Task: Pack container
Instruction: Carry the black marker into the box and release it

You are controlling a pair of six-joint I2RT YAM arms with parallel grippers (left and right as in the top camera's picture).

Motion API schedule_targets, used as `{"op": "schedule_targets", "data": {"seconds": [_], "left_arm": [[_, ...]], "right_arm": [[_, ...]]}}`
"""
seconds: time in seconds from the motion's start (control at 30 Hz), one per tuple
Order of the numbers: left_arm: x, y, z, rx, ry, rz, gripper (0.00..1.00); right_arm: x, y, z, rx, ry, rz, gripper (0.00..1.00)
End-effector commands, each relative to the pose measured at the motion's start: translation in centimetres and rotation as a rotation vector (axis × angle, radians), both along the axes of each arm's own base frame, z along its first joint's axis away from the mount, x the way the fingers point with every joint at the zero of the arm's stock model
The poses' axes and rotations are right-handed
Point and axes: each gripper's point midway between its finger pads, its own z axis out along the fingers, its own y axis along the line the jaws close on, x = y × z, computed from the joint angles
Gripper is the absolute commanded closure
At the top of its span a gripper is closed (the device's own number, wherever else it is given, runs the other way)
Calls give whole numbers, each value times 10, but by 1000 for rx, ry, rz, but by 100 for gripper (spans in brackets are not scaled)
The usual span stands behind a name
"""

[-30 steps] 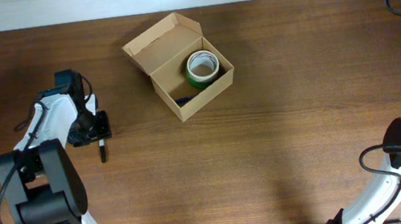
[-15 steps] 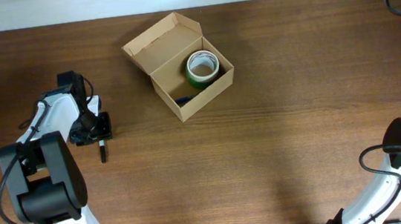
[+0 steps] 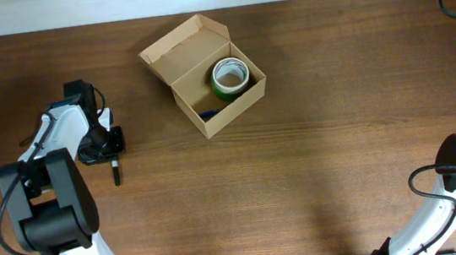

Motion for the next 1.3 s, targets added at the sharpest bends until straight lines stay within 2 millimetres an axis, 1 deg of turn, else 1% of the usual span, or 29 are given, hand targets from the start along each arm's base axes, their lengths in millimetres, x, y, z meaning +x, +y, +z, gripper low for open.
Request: {"op": "schedule_targets", "data": {"seconds": [0.0, 0.1, 0.17, 0.2, 0.23, 0.3, 0.37, 0.43, 0.5, 0.53, 0.6, 0.7, 0.73, 0.83, 0.87, 0.9, 0.93, 0.97, 1.0, 1.1, 1.17, 1.27], "left_arm": [[22, -3, 21, -35, -23, 17, 98], [50, 2, 74, -23, -95, 15, 98], [78, 6, 125, -7, -205, 13, 98], [105, 9, 174, 11, -347, 7, 98], [121, 6, 202, 2, -443, -29, 98], [150, -13, 265, -48, -662, -159, 98], [164, -29, 314, -71, -819, -223, 98], [168, -49, 344, -89, -908, -308, 98], [166, -75, 357, -105, -946, -415, 98], [163, -91, 359, -117, -949, -486, 99], [154, -124, 354, -130, -928, -630, 98], [133, -177, 339, -125, -859, -854, 99], [128, -189, 332, -108, -831, -904, 98], [112, -228, 309, -34, -735, -1064, 98], [108, -238, 303, -17, -713, -1103, 99], [103, -251, 293, 1, -679, -1158, 98], [101, -259, 286, 11, -656, -1189, 98], [99, -268, 275, 24, -627, -1212, 99], [100, -280, 258, 45, -585, -1238, 98], [105, -289, 226, 58, -514, -1259, 98], [108, -291, 206, 46, -471, -1262, 99], [106, -293, 176, 11, -389, -1268, 98]], "right_arm": [[-2, 1, 7, -3, -20, -2, 1], [-2, 1, 7, -4, -20, -2, 1], [-2, 1, 7, -3, -20, -2, 1], [-2, 1, 7, -3, -20, -2, 1], [-2, 1, 7, -3, -20, -2, 1], [-2, 1, 7, -4, -20, -2, 1], [-2, 1, 7, -3, -20, -2, 1], [-2, 1, 7, -4, -20, -2, 1], [-2, 1, 7, -3, -20, -2, 1], [-2, 1, 7, -4, -20, -2, 1], [-2, 1, 7, -3, -20, -2, 1], [-2, 1, 7, -3, -20, -2, 1], [-2, 1, 7, -4, -20, -2, 1], [-2, 1, 7, -3, -20, -2, 1], [-2, 1, 7, -4, -20, -2, 1], [-2, 1, 7, -3, -20, -2, 1], [-2, 1, 7, -3, -20, -2, 1], [-2, 1, 7, -3, -20, -2, 1], [-2, 1, 7, -3, -20, -2, 1], [-2, 1, 7, -3, -20, -2, 1], [-2, 1, 7, -3, -20, -2, 1], [-2, 1, 7, -4, -20, -2, 1]]}}
